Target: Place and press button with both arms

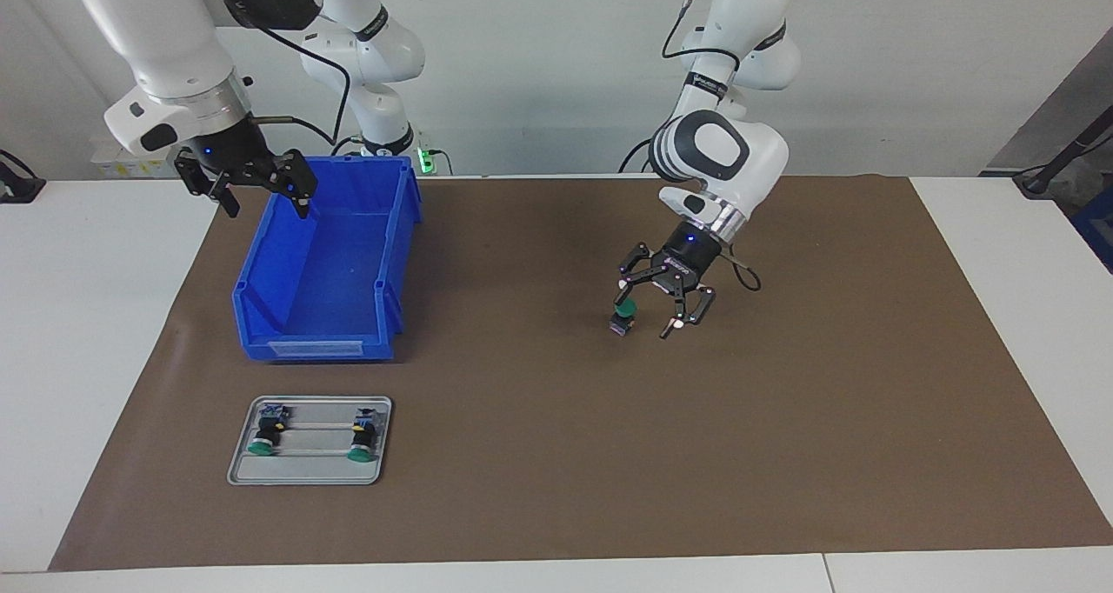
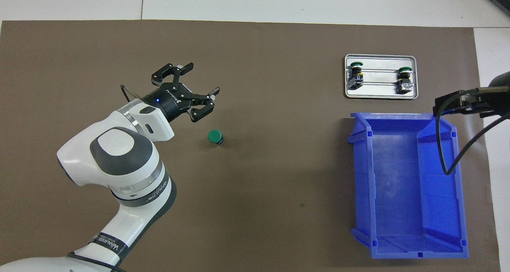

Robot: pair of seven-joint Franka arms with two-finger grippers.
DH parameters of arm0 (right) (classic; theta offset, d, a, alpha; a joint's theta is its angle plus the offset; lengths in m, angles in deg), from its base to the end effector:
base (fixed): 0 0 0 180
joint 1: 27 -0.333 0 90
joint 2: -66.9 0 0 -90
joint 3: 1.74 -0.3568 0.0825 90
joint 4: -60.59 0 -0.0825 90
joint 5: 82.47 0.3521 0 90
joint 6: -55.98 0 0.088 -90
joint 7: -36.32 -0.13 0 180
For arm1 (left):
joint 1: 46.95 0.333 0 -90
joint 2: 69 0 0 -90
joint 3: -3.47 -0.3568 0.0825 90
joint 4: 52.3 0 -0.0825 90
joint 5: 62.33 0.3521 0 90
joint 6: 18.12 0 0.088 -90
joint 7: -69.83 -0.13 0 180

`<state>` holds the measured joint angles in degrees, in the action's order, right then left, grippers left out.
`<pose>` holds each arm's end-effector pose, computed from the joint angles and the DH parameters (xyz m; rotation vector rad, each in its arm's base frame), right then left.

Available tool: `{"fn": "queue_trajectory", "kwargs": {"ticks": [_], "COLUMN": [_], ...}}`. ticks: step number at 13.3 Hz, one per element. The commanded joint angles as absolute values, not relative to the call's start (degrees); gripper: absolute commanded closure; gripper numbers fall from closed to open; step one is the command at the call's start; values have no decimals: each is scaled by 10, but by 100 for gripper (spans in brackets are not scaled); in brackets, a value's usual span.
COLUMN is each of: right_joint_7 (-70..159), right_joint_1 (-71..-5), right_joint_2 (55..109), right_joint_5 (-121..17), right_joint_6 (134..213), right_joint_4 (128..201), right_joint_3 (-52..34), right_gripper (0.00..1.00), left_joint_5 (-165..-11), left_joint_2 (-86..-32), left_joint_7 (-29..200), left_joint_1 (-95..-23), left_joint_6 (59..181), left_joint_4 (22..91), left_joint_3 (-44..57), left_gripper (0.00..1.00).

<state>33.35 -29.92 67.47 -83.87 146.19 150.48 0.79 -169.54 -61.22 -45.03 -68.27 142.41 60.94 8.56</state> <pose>0.5262 0.0005 0.6383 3.1158 -0.0699 -0.0056 0.5537 -0.2302 0.4761 2.1285 -0.8708 1.3723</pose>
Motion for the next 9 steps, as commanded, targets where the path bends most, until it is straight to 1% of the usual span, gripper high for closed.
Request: {"fn": "queue_trajectory", "kwargs": {"ticks": [1,4,8,9], "right_joint_7": [330,330,330,330], "right_joint_1": [-296,-296,-296,-296], "right_joint_2": [665,665,665,665], "right_joint_5": [-836,-836,-836,-836], "right_joint_6": [1464,1464,1464,1464], "right_joint_4": [1516,1516,1516,1516], "right_joint_3": [5,5,5,5], "right_gripper": [0,0,0,0], "left_joint_5": [-1657,-1588,-1578,-1575], "left_joint_2": [-590,-595,-606,-606], "left_joint_7": [-360,-257,-198,-168], "left_joint_1": [-657,-647,-644,-632], "left_joint_6": [1391,1362,1344,1320], "left_joint_4": [560,552,552,551], "left_joint_3": [87,86,81,80], "left_gripper": [4,4,4,4]}}
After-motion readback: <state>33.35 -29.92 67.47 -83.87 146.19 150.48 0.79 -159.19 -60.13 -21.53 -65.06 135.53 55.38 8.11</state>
